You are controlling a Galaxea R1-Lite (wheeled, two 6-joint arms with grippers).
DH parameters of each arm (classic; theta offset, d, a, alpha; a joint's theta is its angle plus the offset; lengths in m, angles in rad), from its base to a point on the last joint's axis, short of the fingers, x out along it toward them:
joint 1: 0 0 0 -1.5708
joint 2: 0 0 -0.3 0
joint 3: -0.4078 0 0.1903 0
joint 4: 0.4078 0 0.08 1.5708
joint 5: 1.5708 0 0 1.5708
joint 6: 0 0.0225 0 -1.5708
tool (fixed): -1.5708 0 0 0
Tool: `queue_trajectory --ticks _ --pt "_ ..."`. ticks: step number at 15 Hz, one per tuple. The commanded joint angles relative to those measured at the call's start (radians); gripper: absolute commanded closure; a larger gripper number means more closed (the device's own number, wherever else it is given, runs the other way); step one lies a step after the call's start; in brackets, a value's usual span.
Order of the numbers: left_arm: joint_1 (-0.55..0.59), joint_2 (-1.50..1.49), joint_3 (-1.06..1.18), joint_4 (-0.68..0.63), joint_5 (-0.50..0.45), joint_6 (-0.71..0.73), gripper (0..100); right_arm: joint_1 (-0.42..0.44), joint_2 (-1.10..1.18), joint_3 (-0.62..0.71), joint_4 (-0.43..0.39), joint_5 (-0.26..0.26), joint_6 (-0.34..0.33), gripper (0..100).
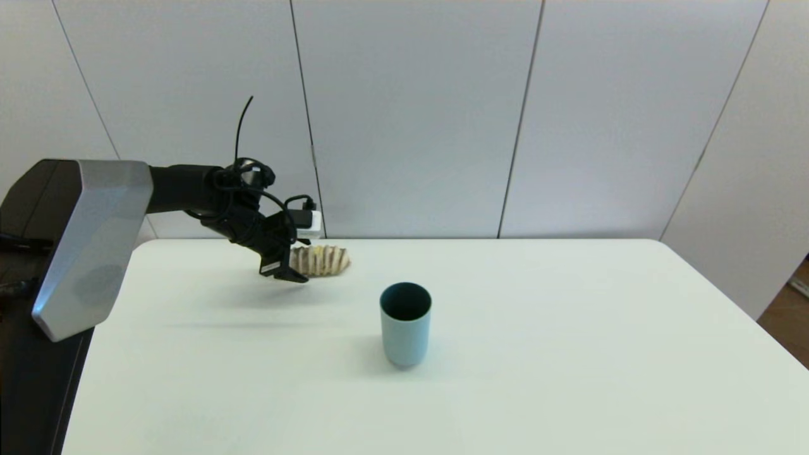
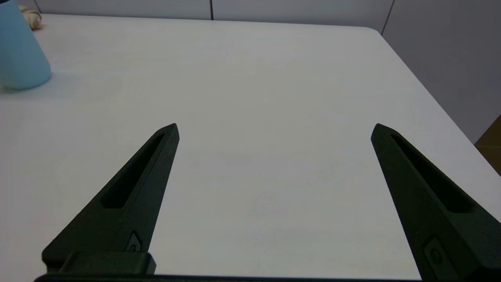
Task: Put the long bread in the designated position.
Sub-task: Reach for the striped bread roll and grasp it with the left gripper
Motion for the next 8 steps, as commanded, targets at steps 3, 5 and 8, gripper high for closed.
queue_trajectory --ticks 3,5,8 --pt "0.017 -0.003 0.0 0.003 -0.004 0.008 100 0.0 0.002 0.0 0.001 0.001 0.0 0" --pt "0.023 -0.003 0.0 0.003 -0.01 0.008 100 0.0 0.002 0.0 0.001 0.001 0.0 0" --pt "0.023 -0.004 0.0 0.003 -0.01 0.008 100 0.0 0.002 0.0 0.001 0.001 -0.002 0"
